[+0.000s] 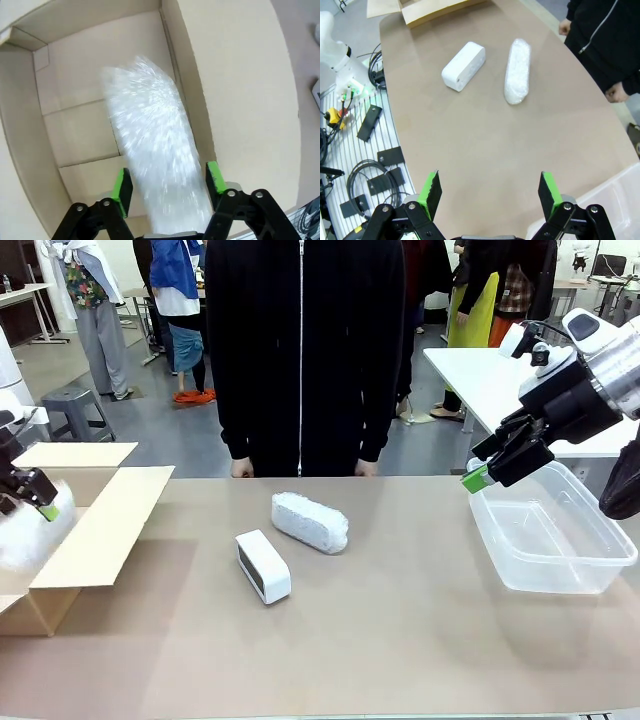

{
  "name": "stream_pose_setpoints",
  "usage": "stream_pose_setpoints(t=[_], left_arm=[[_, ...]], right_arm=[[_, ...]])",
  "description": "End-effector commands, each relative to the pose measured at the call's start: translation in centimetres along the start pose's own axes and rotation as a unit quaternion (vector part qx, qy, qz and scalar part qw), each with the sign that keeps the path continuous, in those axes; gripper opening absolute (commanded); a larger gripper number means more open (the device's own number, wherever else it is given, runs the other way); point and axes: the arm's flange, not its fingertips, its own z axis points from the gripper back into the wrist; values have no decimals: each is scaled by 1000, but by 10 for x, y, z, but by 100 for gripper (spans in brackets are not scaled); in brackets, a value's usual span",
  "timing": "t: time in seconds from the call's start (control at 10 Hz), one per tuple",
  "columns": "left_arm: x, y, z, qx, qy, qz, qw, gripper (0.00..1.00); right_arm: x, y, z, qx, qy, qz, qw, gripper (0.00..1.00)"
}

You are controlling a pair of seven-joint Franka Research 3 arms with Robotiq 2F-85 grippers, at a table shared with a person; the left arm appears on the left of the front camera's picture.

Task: Separate and place wrapped and unwrapped clocks.
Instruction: If the picked Digital clock is wrapped, place it in the Package Box ; if not, place it in the Organizing box.

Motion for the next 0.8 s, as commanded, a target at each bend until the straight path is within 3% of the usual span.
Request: stream_pose_setpoints(t=[0.0,0.4,0.7], left_arm=[[11,-3,6,9,-8,-12,1000,100],[17,-5,17,1,-6,-3,1000,100],[34,-19,94,5,-11,-18,1000,100]], right_arm=[[0,-1,-2,11,-10,-2,1000,100],[0,-1,-2,11,-10,-2,1000,100],[0,-1,-2,11,-10,-2,1000,100]])
